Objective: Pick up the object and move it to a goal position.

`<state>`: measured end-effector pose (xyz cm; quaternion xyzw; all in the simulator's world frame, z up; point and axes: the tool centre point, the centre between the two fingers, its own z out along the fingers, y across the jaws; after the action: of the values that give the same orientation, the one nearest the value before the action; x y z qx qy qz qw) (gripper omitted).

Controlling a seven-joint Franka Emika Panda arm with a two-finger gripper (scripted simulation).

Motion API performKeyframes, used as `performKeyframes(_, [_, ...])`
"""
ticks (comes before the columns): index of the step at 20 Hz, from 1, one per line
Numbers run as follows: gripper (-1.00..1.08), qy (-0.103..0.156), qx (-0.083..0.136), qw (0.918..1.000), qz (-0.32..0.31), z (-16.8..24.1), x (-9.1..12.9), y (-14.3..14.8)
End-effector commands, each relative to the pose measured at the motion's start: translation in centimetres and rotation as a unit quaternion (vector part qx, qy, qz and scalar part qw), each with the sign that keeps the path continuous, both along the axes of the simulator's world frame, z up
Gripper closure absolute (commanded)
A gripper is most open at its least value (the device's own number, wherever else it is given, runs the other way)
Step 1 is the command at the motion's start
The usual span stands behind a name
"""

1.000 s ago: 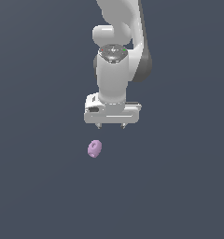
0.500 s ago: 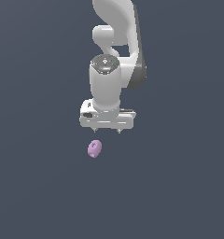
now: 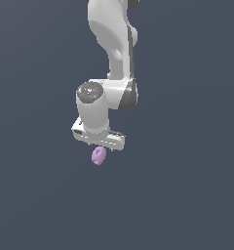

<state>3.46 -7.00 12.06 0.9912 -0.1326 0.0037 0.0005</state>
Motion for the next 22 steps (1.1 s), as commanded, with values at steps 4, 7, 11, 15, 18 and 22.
performKeyframes(4, [-0.92,0.003,0.001,0.9995,-0.032,-1.7,0.3,-1.5])
performKeyframes(7, [-0.92,0.004,0.001,0.9993,-0.037,-1.9,0.3,-1.7])
performKeyframes(11, [-0.92,0.004,0.001,0.9994,-0.034,-2.2,0.2,-1.6])
performKeyframes(15, [-0.92,0.004,0.001,0.9994,-0.035,-3.9,0.2,-1.7])
performKeyframes(18, [-0.92,0.004,0.001,0.9993,-0.036,-5.6,0.2,-1.7])
performKeyframes(22, [-0.92,0.004,0.001,0.9993,-0.037,-6.8,0.2,-1.7])
